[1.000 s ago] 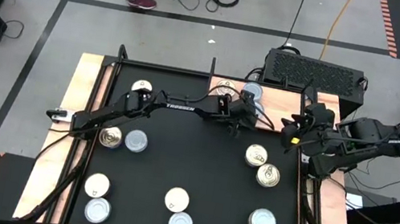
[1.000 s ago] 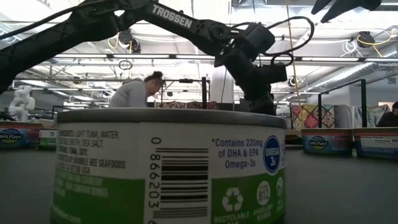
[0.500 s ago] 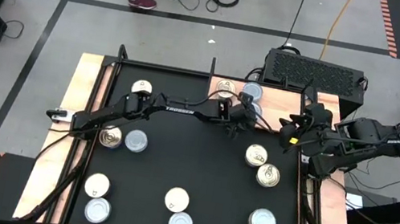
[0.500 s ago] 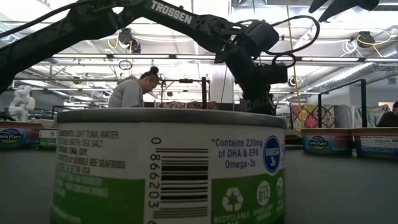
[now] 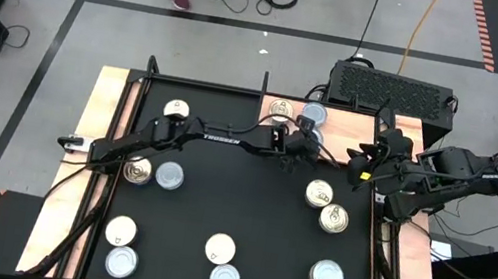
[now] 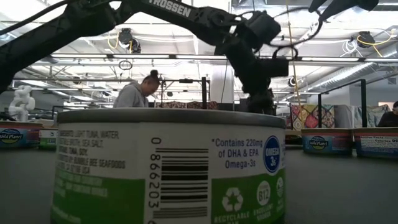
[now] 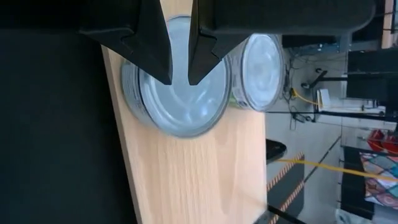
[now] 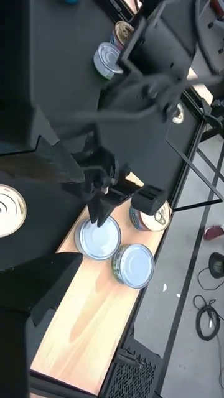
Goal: Stack canned seafood by type on shelf
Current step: Stack the blue pink tuna can on top of the other blue pink tuna can on the shelf
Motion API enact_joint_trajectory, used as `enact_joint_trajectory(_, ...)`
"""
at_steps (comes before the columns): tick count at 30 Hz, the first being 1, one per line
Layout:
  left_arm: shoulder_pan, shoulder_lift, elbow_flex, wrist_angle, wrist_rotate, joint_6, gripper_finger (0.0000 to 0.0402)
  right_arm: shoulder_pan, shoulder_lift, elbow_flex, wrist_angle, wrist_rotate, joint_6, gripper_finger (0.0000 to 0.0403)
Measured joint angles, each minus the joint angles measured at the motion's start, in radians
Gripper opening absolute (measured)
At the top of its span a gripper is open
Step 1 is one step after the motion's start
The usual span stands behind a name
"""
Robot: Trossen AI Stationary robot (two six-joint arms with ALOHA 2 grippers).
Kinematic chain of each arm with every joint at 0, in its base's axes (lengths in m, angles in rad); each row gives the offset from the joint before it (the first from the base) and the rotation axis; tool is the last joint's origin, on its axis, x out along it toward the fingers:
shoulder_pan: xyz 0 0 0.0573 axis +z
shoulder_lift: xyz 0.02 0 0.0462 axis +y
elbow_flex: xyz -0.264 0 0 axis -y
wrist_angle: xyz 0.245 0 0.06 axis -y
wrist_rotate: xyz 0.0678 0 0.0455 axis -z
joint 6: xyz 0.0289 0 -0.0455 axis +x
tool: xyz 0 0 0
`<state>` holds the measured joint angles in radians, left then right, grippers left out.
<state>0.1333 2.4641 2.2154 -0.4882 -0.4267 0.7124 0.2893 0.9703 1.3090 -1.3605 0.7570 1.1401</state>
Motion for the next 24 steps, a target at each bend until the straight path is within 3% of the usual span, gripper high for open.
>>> enact_joint_trajectory(8, -0.025, -0.073, 0.031, -0.075, -0.031, -0.030, 0.0056, 0.000, 0.000, 0.000, 0.001, -0.005, -0.004, 0.0187)
enact_joint_trajectory(15, -0.030, -0.258, 0.032, -0.366, -0.035, -0.325, 0.0056, 0.027, 0.006, 0.000, 0.008, -0.056, -0.001, 0.0187)
enact_joint_trajectory(24, -0.046, -0.547, 0.034, -0.721, -0.038, -0.579, 0.0056, 0.097, 0.077, 0.000, 0.123, -0.050, -0.029, 0.0187)
